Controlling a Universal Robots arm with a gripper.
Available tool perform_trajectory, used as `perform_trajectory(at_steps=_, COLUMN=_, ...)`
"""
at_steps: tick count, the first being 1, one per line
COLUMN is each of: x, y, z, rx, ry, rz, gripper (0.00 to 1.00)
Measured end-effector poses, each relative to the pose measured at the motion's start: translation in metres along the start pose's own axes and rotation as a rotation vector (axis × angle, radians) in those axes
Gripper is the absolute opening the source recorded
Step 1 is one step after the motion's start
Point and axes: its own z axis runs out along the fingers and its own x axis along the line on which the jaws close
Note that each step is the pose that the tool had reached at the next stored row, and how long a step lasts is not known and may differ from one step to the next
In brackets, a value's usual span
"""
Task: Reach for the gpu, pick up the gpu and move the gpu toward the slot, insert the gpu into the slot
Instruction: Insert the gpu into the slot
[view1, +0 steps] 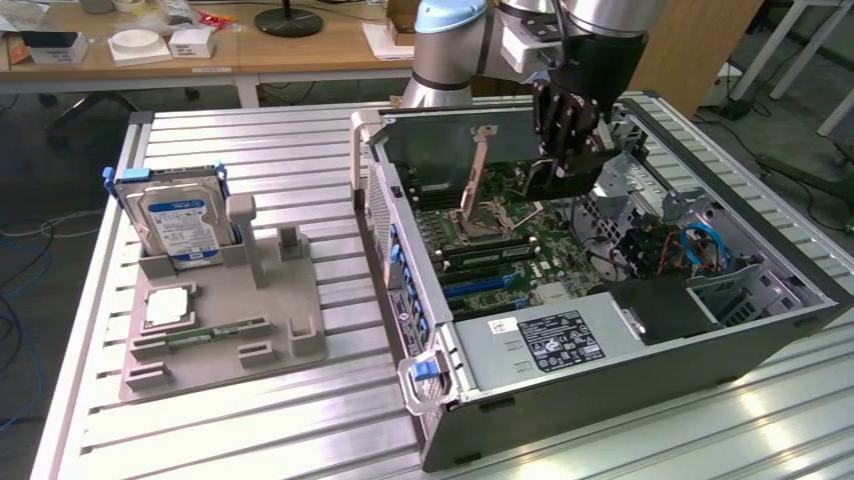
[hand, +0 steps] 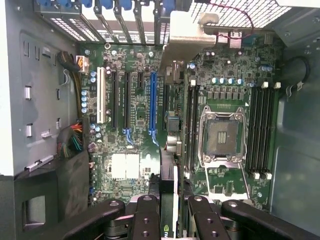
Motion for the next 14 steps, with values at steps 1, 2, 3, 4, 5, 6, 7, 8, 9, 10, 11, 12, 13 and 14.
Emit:
perform_trajectory(at_steps=1, x=0.0003, y=0.0006, z=0.0000, rx=0.0000, ry=0.0000, rz=0.000, gripper=0.27)
perform_trajectory(at_steps=2, x=0.0013, y=0.0010, z=0.0000, rx=0.0000, ry=0.0001, rz=-0.001, gripper=0.27)
perform_trajectory(at_steps=3, x=0.0027, y=0.0013, z=0.0000, rx=-0.0001, ry=0.0002, rz=-0.001, gripper=0.27)
perform_trajectory(at_steps=4, x=0.0040, y=0.0017, z=0.0000, rx=-0.0001, ry=0.0001, rz=-0.001, gripper=0.27)
perform_trajectory(at_steps=5, x=0.0048, y=0.0020, z=0.0001, rx=-0.0001, ry=0.0000, rz=-0.001, gripper=0.27)
perform_trajectory(at_steps=6, x=0.0055, y=0.0023, z=0.0001, rx=-0.0001, ry=0.0001, rz=-0.001, gripper=0.27)
perform_trajectory(at_steps=7, x=0.0060, y=0.0025, z=0.0002, rx=-0.0001, ry=0.0001, rz=-0.002, gripper=0.27)
perform_trajectory(at_steps=8, x=0.0066, y=0.0027, z=0.0003, rx=-0.0001, ry=0.0001, rz=-0.002, gripper=0.27)
perform_trajectory(at_steps=9, x=0.0071, y=0.0030, z=0.0004, rx=-0.0001, ry=0.0001, rz=-0.003, gripper=0.27)
perform_trajectory(at_steps=10, x=0.0075, y=0.0032, z=0.0005, rx=-0.0001, ry=0.0000, rz=-0.004, gripper=0.27)
perform_trajectory(at_steps=11, x=0.0079, y=0.0034, z=0.0005, rx=-0.0001, ry=0.0000, rz=-0.005, gripper=0.27)
perform_trajectory(at_steps=12, x=0.0082, y=0.0035, z=0.0007, rx=-0.0001, ry=-0.0002, rz=-0.006, gripper=0.27)
perform_trajectory(at_steps=13, x=0.0084, y=0.0038, z=0.0008, rx=-0.0001, ry=-0.0002, rz=-0.006, gripper=0.27)
perform_trajectory(at_steps=14, x=0.0084, y=0.0040, z=0.0009, rx=-0.0001, ry=-0.0003, rz=-0.007, gripper=0.27)
